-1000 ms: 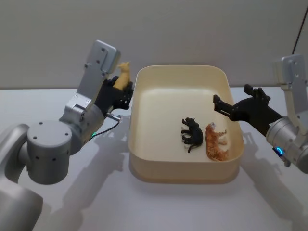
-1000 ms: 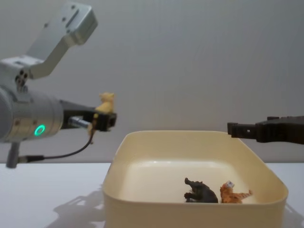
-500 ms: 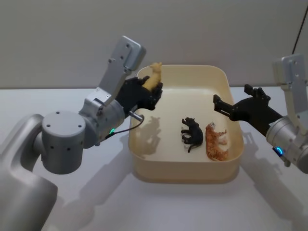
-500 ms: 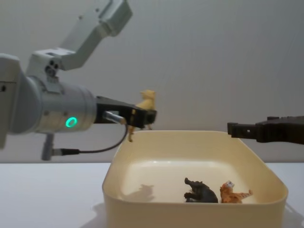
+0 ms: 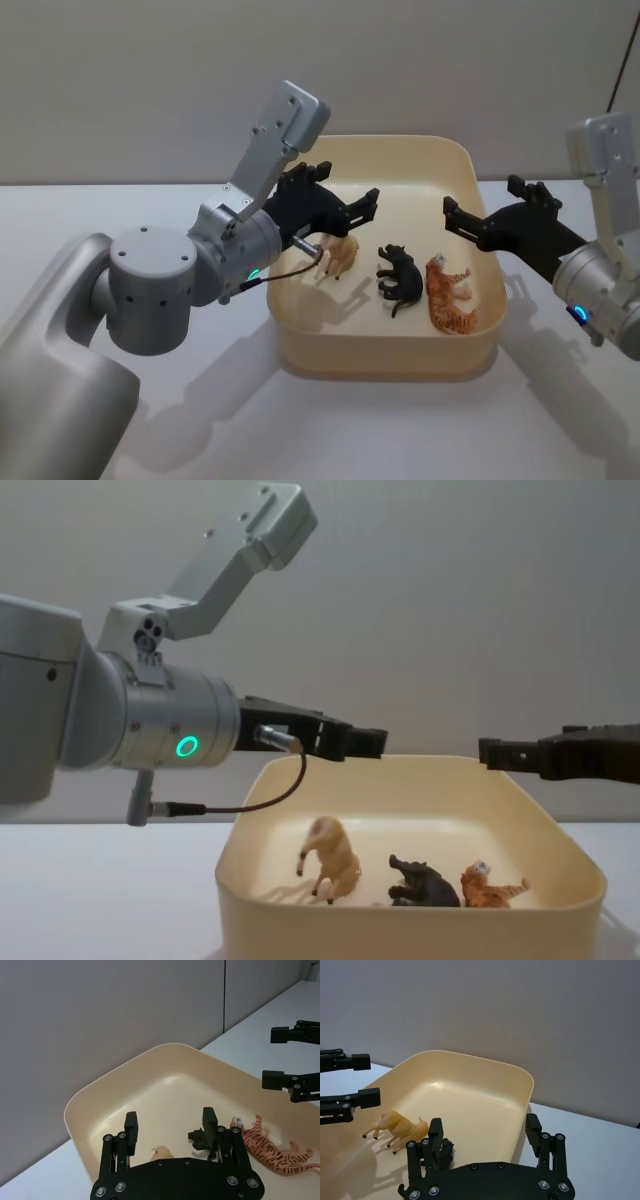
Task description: Pick up the toy alternately with two hands and place it into the central storage box.
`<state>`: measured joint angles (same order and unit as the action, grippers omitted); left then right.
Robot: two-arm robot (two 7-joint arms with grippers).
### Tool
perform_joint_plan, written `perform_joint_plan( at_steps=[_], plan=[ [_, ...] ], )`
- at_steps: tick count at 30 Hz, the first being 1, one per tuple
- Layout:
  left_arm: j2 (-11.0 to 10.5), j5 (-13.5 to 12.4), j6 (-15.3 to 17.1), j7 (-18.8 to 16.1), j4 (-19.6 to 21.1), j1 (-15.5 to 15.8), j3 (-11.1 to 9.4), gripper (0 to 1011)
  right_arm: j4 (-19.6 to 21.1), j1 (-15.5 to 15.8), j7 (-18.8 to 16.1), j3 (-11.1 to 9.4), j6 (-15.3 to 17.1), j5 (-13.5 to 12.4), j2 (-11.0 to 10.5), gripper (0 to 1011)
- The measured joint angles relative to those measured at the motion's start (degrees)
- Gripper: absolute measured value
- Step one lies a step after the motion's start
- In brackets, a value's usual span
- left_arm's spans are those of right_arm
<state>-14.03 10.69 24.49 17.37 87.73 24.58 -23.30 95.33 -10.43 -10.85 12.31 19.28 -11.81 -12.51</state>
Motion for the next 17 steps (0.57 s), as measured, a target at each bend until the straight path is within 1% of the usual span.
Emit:
perform_joint_plan(
  at_steps=[3,4,8,10,17],
  plan=[
    [0.19,0.0,-0.06,0.42,-0.32,0.18,-0.1,835,0.0,0.0,0.0,0.0,0.0,0.0,0.0,1001],
    [0.24,0.0,-0.07,0.53,-0.4,0.23,-0.13,850,0.0,0.0,0.0,0.0,0.0,0.0,0.0,1001],
    [0.4,0.0,-0.1,0.92,-0.65,0.36,-0.21,982,0.0,0.0,0.0,0.0,0.0,0.0,0.0,1001],
    [0.47,0.01,-0.12,1.09,-0.79,0.45,-0.25,1001,0.0,0.0,0.0,0.0,0.0,0.0,0.0,1001],
    [0.63,0.05,-0.16,1.45,-1.05,0.6,-0.34,1001,0.0,0.0,0.0,0.0,0.0,0.0,0.0,1001]
  ],
)
